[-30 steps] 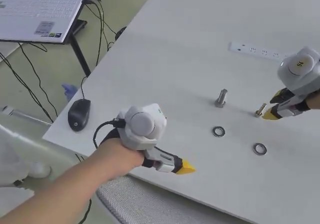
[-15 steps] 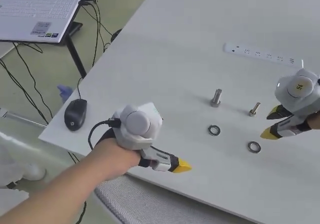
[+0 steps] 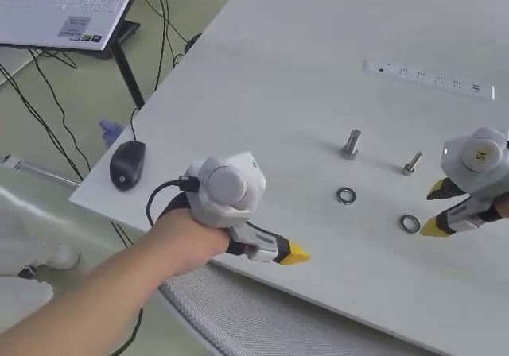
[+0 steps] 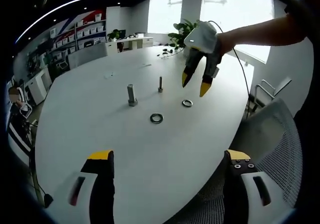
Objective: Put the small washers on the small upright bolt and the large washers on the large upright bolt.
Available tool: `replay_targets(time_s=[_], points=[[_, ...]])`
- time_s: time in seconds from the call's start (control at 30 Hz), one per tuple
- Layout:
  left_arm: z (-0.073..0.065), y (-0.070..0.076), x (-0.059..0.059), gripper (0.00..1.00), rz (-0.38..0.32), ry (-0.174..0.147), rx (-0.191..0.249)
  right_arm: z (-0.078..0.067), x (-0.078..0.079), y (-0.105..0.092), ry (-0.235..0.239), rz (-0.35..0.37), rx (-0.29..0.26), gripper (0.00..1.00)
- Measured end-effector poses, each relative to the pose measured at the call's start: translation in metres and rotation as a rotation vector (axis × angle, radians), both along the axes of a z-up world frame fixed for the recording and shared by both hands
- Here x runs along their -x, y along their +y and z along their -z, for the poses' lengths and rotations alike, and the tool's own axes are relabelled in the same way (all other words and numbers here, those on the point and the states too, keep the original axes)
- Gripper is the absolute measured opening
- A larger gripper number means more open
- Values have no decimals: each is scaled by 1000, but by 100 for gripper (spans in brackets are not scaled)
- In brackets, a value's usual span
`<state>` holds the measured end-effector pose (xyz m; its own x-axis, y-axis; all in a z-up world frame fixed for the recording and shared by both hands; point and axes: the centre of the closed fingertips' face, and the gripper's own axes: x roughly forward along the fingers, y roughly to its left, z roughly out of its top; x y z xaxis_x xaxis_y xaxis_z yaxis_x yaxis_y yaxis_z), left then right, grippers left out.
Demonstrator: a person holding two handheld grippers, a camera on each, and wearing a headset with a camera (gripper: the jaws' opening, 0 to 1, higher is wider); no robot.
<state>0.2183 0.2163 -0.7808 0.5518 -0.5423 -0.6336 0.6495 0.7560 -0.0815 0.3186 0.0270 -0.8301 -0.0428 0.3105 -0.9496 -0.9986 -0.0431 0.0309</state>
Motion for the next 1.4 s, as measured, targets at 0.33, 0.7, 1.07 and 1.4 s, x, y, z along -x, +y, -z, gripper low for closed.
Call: replay_targets(time_s=[0.33, 0.7, 1.07, 1.4], points=[[4, -5, 4, 90, 19, 7, -21, 20, -3, 9, -40, -57, 5, 42], [4, -9, 2, 88, 29, 10, -27, 37, -2, 5, -38, -85, 38, 39], [3, -17, 4, 86, 35, 11, -16, 37, -1, 3, -40, -105, 51, 33], [6, -15, 10, 82, 34, 28, -14, 37, 3, 3, -53, -122, 87, 25]])
